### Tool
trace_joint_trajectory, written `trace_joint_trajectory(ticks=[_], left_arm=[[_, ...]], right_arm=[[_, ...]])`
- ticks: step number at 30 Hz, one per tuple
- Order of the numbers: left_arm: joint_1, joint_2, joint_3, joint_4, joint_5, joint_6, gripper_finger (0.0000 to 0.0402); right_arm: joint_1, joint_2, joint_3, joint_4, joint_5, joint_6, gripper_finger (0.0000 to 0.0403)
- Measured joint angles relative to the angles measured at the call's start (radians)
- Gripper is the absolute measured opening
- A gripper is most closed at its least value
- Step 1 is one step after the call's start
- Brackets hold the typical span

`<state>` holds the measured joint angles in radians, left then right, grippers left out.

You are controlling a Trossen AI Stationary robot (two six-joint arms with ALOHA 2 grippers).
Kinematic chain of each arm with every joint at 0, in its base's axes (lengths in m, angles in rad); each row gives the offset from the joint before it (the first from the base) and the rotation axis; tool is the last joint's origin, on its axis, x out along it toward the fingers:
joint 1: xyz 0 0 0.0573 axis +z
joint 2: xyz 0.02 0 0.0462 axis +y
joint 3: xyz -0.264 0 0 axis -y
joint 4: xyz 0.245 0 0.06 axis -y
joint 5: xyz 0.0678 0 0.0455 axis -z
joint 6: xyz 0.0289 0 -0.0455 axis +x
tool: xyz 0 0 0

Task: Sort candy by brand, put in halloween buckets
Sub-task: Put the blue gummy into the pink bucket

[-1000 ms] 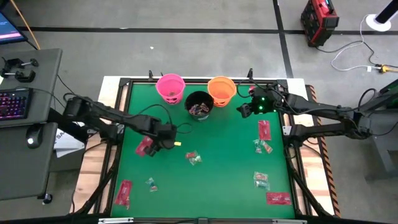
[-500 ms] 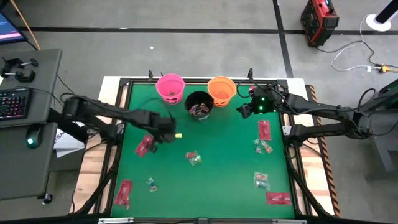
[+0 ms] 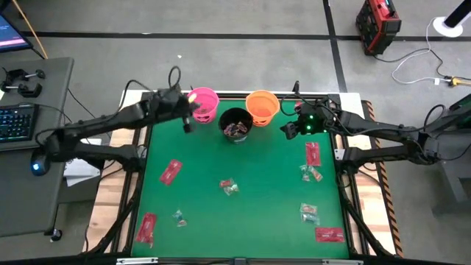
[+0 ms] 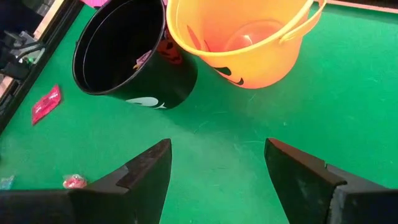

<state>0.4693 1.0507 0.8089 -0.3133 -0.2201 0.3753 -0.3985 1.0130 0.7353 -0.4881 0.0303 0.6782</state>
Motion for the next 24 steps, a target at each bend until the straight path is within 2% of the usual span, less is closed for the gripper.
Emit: trace_joint_trajectory(ticks=[3, 6, 11, 20, 22, 24], left_arm=[[0.083, 0.096, 0.0, 0.021, 0.011, -0.097, 0.0013], [0.131, 0.2, 0.031, 0.009, 0.062, -0.185, 0.0038], [0.141, 0.284, 0.142, -0.008, 0.106, -0.188, 0.01], [0.148, 0.268, 0.286, -0.207, 0.083, -0.157, 0.0199], [0.148, 0.238, 0.295, -0.264, 0.138, -0.213, 0.021], [0.146, 0.194, 0.287, -0.278, 0.263, -0.296, 0.0216]], right_arm=[[0.0, 0.0, 0.0, 0.0, 0.0, 0.022, 0.025], [0.0, 0.0, 0.0, 0.0, 0.0, 0.033, 0.025], [0.0, 0.0, 0.0, 0.0, 0.0, 0.04, 0.025], [0.0, 0.0, 0.0, 0.002, -0.008, 0.032, 0.025], [0.0, 0.0, 0.0, 0.008, -0.045, 0.01, 0.025], [0.0, -0.005, 0.007, -0.002, -0.109, -0.039, 0.025]])
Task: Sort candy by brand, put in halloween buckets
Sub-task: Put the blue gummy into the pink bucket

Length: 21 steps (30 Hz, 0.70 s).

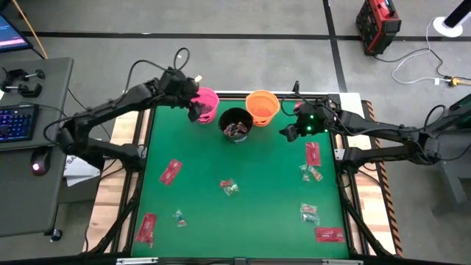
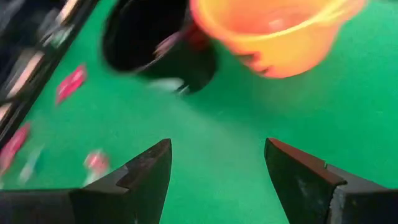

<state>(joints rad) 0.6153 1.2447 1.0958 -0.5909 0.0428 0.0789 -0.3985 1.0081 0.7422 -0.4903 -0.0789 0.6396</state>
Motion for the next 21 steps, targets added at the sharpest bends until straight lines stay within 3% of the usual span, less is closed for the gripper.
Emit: trace_joint_trajectory(ticks=[2, 4, 10, 13, 21], left_arm=[[-0.009, -0.051, -0.022, 0.008, 0.112, -0.106, 0.0217], [-0.029, -0.106, -0.038, 0.038, 0.15, -0.203, 0.0217], [-0.117, -0.274, -0.09, 0.173, 0.06, -0.396, 0.0212], [-0.165, -0.349, -0.107, 0.209, -0.005, -0.468, 0.0212], [-0.259, -0.463, -0.108, 0.248, -0.123, -0.463, 0.0211]], right_arm=[[0.0, -0.003, 0.026, -0.052, -0.086, -0.066, 0.025], [0.003, -0.004, 0.058, -0.169, -0.139, -0.111, 0.025], [0.123, 0.007, 0.072, -0.494, -0.213, -0.085, 0.025], [0.221, 0.017, 0.028, -0.567, -0.19, 0.076, 0.025], [0.454, 0.081, -0.031, -0.477, 0.021, 0.577, 0.025]])
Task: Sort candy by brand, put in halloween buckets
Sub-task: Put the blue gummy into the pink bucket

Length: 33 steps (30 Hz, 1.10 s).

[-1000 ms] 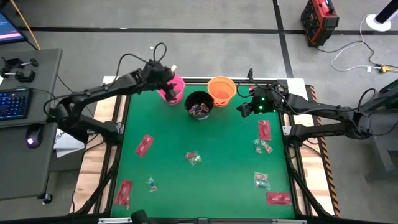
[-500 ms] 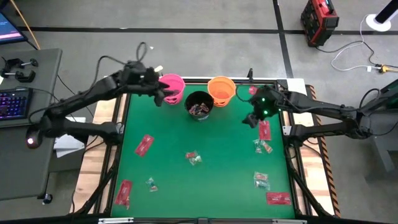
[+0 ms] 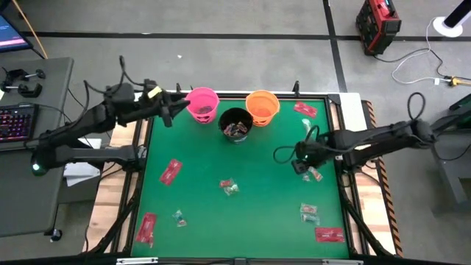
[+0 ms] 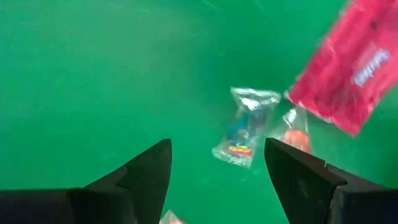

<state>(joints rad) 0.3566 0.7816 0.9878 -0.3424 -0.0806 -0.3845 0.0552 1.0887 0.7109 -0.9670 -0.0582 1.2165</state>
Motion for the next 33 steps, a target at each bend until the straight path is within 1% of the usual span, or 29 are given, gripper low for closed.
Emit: trace_joint_trajectory(ticks=[4, 8, 11, 16, 21, 23, 25, 27, 29, 30, 31, 33], left_arm=[[-0.007, -0.026, -0.001, 0.0, 0.003, 0.035, 0.0211], [-0.006, -0.043, -0.001, -0.001, 0.044, 0.055, 0.0211], [-0.006, -0.054, -0.001, -0.002, 0.05, 0.064, 0.0211], [-0.006, -0.062, -0.001, -0.003, 0.05, 0.065, 0.0211], [-0.006, -0.062, -0.001, -0.003, 0.05, 0.064, 0.0211], [-0.006, -0.062, -0.001, 0.0, 0.05, 0.054, 0.0211], [-0.006, -0.062, -0.001, 0.009, 0.05, 0.038, 0.0211], [-0.006, -0.062, -0.001, 0.012, 0.05, 0.029, 0.0211], [-0.006, -0.063, -0.001, 0.019, 0.05, 0.021, 0.0211], [-0.006, -0.063, -0.001, 0.025, 0.05, 0.019, 0.0211], [-0.006, -0.063, -0.001, 0.033, 0.05, 0.019, 0.0211], [-0.006, -0.063, -0.001, 0.046, 0.05, 0.019, 0.0211]], right_arm=[[0.049, 0.1, 0.0, 0.01, -0.025, 0.126, 0.025], [0.081, 0.212, 0.0, 0.025, -0.032, 0.202, 0.0249], [0.084, 0.274, 0.001, 0.052, -0.03, 0.245, 0.0249], [0.069, 0.367, 0.002, 0.063, -0.011, 0.268, 0.0249], [0.039, 0.442, 0.007, 0.091, -0.029, 0.228, 0.0243], [0.03, 0.446, 0.008, 0.12, -0.028, 0.197, 0.0222], [0.029, 0.442, 0.025, 0.12, -0.022, 0.171, 0.0181], [0.032, 0.437, 0.057, 0.1, 0.013, 0.128, 0.0122], [0.036, 0.418, 0.105, 0.059, 0.053, 0.07, 0.0051], [0.037, 0.406, 0.127, 0.041, 0.063, 0.035, 0.0027], [0.037, 0.398, 0.149, 0.029, 0.069, 0.001, 0.0016], [0.029, 0.376, 0.209, 0.024, 0.084, -0.049, 0.0023]])
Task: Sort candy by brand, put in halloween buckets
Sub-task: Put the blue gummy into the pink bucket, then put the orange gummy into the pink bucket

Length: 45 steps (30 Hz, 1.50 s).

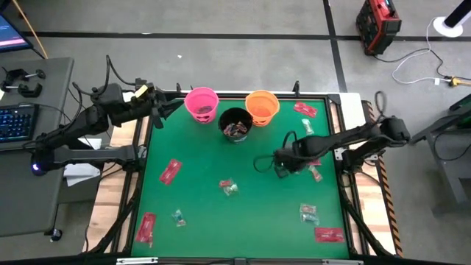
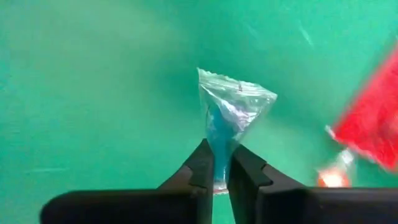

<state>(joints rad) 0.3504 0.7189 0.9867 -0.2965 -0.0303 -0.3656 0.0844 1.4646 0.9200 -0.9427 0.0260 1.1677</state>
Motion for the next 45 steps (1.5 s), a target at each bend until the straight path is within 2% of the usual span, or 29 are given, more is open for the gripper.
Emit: trace_joint_trajectory(ticks=[2, 5, 10, 12, 15, 18, 26, 32, 35, 39, 45], left_arm=[[0.0, 0.0, 0.0, 0.02, 0.0, -0.01, 0.0211], [0.0, 0.001, 0.0, 0.048, -0.008, -0.026, 0.0211], [0.0, 0.012, 0.0, 0.109, -0.009, -0.039, 0.0211], [-0.002, 0.022, 0.0, 0.14, -0.01, -0.055, 0.0211], [-0.017, 0.044, 0.0, 0.18, -0.012, -0.057, 0.0211], [-0.035, 0.068, 0.0, 0.215, -0.012, -0.045, 0.0211], [-0.069, 0.108, 0.0, 0.298, -0.011, -0.044, 0.0211], [-0.071, 0.094, 0.0, 0.303, -0.011, -0.05, 0.0211], [-0.071, 0.084, 0.0, 0.3, -0.011, -0.05, 0.0211], [-0.071, 0.079, 0.0, 0.293, -0.011, -0.036, 0.0211], [-0.071, 0.079, 0.0, 0.274, -0.007, -0.017, 0.0211]], right_arm=[[-0.013, -0.027, 0.08, 0.014, 0.055, -0.067, 0.0028], [-0.034, -0.036, 0.204, 0.096, 0.151, -0.224, 0.0011], [-0.133, -0.002, 0.313, 0.447, 0.227, -0.496, 0.0011], [-0.186, 0.045, 0.335, 0.602, 0.212, -0.565, 0.0012], [-0.262, 0.152, 0.394, 0.795, 0.122, -0.618, 0.0006], [-0.315, 0.293, 0.499, 0.885, 0.044, -0.652, 0.0002], [-0.399, 0.671, 0.918, 0.877, 0.0, -0.63, 0.003], [-0.452, 0.88, 1.194, 0.805, -0.137, -0.55, 0.0102], [-0.472, 0.932, 1.279, 0.731, -0.215, -0.521, 0.0153], [-0.487, 0.938, 1.313, 0.675, -0.242, -0.567, 0.0211], [-0.499, 0.909, 1.313, 0.508, -0.267, -0.536, 0.0231]])
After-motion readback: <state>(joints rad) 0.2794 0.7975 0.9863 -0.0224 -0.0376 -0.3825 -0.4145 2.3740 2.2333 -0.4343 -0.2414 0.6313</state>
